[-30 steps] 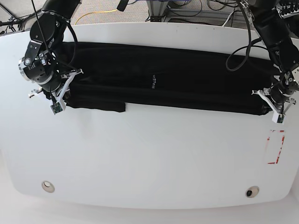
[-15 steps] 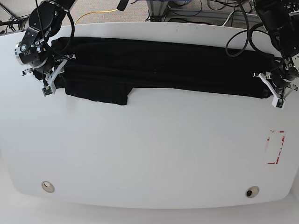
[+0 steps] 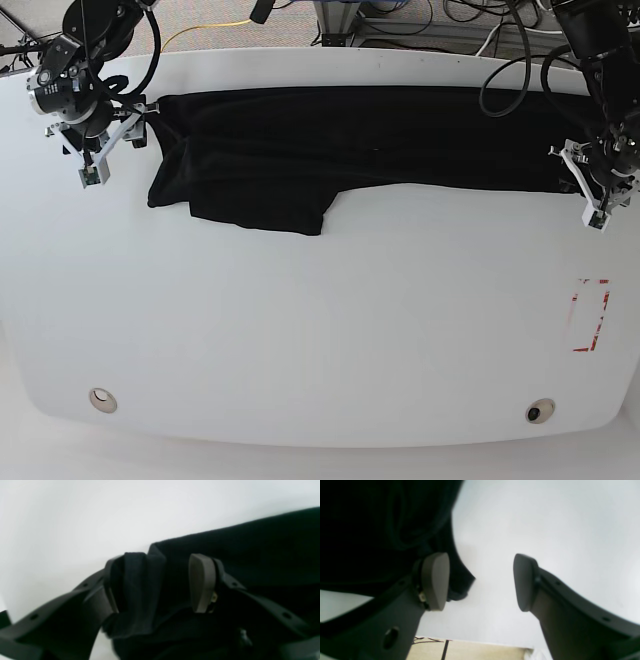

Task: Fold the T-shirt properly
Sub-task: 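Release the shirt and regrasp its folded edge with both grippers, then pull the folded shirt edge taut with both grippers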

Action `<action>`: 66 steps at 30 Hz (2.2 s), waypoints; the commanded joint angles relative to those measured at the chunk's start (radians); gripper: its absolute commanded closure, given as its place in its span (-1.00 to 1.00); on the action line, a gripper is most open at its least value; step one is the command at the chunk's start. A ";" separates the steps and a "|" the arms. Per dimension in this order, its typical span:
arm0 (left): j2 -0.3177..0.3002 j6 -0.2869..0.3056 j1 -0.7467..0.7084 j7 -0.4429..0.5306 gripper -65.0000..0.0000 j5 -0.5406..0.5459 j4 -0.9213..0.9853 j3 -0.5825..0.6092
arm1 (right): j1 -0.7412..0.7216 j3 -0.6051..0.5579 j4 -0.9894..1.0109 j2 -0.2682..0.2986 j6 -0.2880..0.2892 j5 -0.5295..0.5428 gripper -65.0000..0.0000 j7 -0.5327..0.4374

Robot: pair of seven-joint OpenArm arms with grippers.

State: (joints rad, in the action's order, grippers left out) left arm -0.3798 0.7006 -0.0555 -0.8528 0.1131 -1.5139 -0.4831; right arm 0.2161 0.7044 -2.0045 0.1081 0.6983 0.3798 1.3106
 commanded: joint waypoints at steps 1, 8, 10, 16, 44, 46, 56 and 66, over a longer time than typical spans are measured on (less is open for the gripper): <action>-0.025 -0.002 0.042 -0.016 -0.10 0.018 -0.084 0.001 | -0.013 -0.007 -0.022 0.006 0.000 0.114 -0.19 0.007; -0.021 -0.002 0.095 -0.130 -0.10 0.075 -0.227 -0.062 | -0.050 -0.145 -0.017 -0.006 0.000 0.264 -0.19 0.024; -0.021 -0.002 0.122 -0.147 -0.09 0.073 -0.215 -0.049 | -0.062 -0.180 -0.006 -0.025 0.000 0.261 -0.19 0.024; -0.020 -0.002 0.105 -0.190 -0.08 0.017 -0.132 -0.026 | -0.077 -0.217 0.064 -0.072 0.000 0.247 0.16 -0.007; 0.026 -0.002 0.112 -0.056 -0.08 -0.056 0.175 0.088 | -0.114 -0.288 0.518 0.091 0.000 0.008 0.82 -0.337; 0.028 -0.002 0.116 -0.058 -0.08 -0.051 0.161 0.111 | -0.125 -0.288 0.526 0.106 0.000 0.011 0.82 -0.337; 0.032 -0.002 0.118 -0.184 -0.09 -0.045 -0.109 0.044 | -0.165 -0.291 0.522 0.115 0.000 0.008 0.82 -0.332; 0.048 -0.002 0.227 -0.187 -0.10 -0.056 -0.060 -0.029 | -0.166 -0.289 0.522 0.107 0.000 0.011 0.82 -0.332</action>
State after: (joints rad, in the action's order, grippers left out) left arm -0.3145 0.7002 0.1493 -1.0515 0.0540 -1.6001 -0.5060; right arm 0.0505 0.4118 -1.4780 0.2077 0.7074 0.4229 0.9459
